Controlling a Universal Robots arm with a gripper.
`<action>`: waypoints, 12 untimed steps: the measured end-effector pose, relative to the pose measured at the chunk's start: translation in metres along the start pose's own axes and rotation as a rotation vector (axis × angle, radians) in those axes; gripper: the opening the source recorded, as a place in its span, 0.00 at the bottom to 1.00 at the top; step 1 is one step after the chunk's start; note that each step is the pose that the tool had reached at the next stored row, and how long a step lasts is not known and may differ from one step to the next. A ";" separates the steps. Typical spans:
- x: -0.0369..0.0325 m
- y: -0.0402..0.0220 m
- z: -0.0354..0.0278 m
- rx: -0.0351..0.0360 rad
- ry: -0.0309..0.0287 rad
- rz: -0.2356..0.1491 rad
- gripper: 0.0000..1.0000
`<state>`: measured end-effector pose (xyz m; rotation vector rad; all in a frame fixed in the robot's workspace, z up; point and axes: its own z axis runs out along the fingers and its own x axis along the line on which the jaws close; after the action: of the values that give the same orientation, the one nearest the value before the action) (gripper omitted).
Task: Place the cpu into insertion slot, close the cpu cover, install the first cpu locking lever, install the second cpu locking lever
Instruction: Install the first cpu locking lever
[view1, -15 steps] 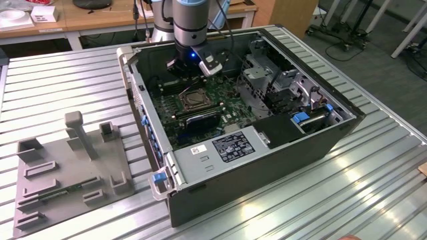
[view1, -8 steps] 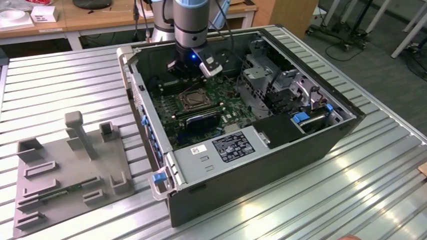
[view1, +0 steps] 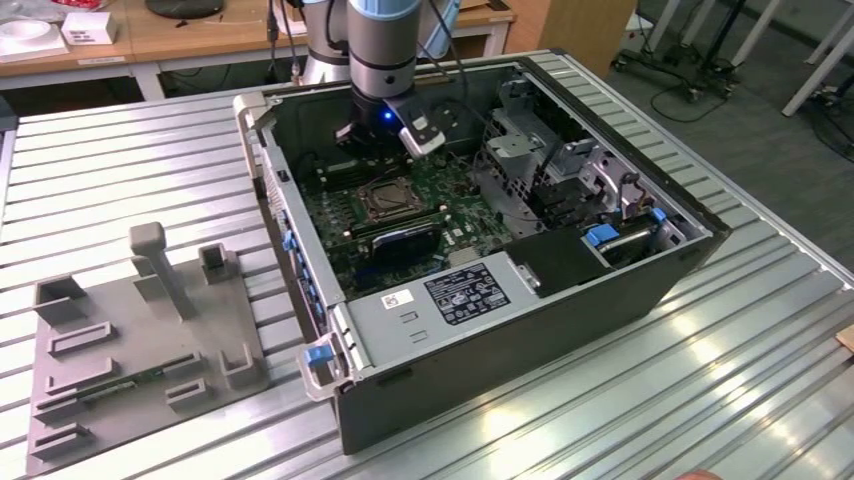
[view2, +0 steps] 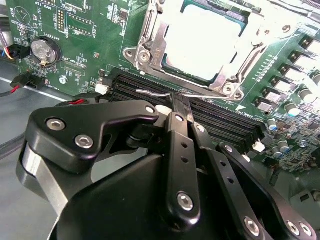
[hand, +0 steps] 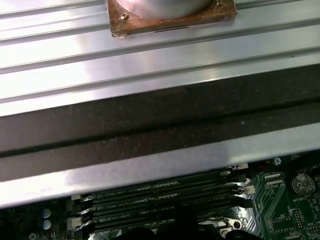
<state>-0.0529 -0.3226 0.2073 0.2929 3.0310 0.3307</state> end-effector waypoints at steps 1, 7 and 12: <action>-0.0002 0.0000 0.0003 0.0000 0.0000 0.000 0.10; -0.0009 -0.0003 0.0022 0.0012 -0.0047 0.020 0.10; -0.0008 -0.0007 0.0039 0.0047 -0.0173 0.077 0.10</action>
<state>-0.0518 -0.3226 0.2035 0.4108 3.0095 0.3247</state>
